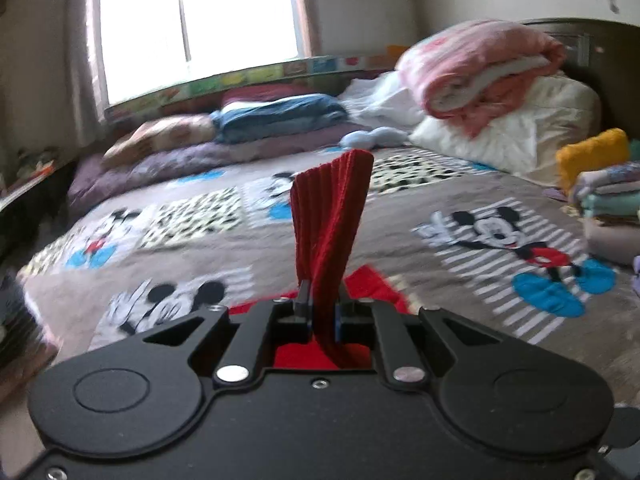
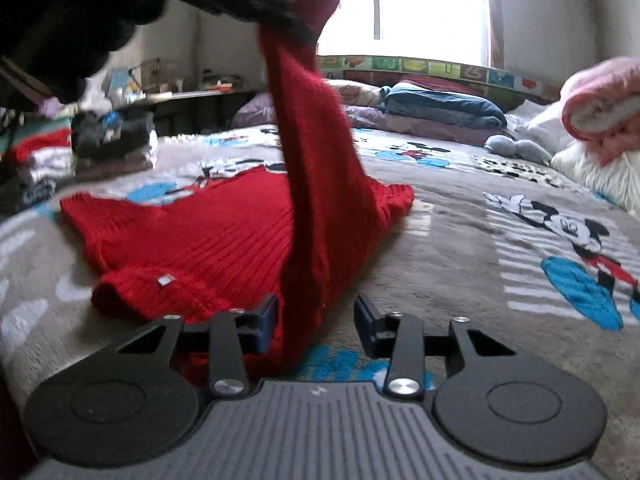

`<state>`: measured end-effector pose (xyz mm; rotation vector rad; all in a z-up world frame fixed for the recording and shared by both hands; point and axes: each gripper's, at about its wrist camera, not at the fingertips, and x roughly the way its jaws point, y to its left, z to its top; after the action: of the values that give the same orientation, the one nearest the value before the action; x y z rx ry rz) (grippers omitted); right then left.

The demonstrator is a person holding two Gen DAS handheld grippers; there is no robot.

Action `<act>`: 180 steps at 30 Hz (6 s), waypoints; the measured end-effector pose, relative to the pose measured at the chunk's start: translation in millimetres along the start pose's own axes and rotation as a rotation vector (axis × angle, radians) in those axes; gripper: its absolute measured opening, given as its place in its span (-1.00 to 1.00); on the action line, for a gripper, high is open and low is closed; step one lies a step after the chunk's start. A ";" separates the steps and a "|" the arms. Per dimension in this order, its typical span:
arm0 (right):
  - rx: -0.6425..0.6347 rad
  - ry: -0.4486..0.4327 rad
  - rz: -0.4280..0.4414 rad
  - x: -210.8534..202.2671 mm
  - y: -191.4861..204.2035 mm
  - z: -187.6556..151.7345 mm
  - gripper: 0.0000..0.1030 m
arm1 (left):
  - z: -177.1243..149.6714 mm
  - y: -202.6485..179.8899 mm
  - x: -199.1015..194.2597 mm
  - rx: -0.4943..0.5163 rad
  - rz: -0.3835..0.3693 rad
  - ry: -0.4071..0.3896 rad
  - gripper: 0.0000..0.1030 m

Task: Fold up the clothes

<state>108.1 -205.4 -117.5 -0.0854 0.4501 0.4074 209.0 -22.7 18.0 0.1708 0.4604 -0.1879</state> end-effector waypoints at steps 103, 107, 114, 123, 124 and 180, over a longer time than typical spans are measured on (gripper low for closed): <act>-0.043 0.048 0.348 21.8 21.7 5.5 0.06 | 5.0 -3.6 282.6 -0.148 -0.142 0.323 -0.47; -0.037 0.050 0.356 22.8 20.9 6.1 0.06 | 4.0 7.7 235.1 -0.168 -0.139 0.256 -0.17; -0.077 0.041 0.338 18.0 27.9 6.5 0.08 | -17.9 52.8 122.8 -0.308 -0.123 0.172 -0.14; -0.076 0.001 0.482 -13.4 36.6 14.6 0.12 | -90.2 86.9 -8.2 -0.516 -0.114 0.112 -0.05; -0.098 0.000 0.492 -18.6 39.6 13.9 0.12 | -98.5 91.1 -16.6 -0.541 -0.100 0.109 -0.05; -0.017 0.051 0.378 6.9 12.2 4.1 0.13 | -32.6 82.1 38.3 -0.785 -0.234 -0.074 -0.89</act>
<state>110.5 -191.0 -116.8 -0.0266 0.5142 0.7820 246.7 58.1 -18.2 -0.6594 0.4508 -0.2290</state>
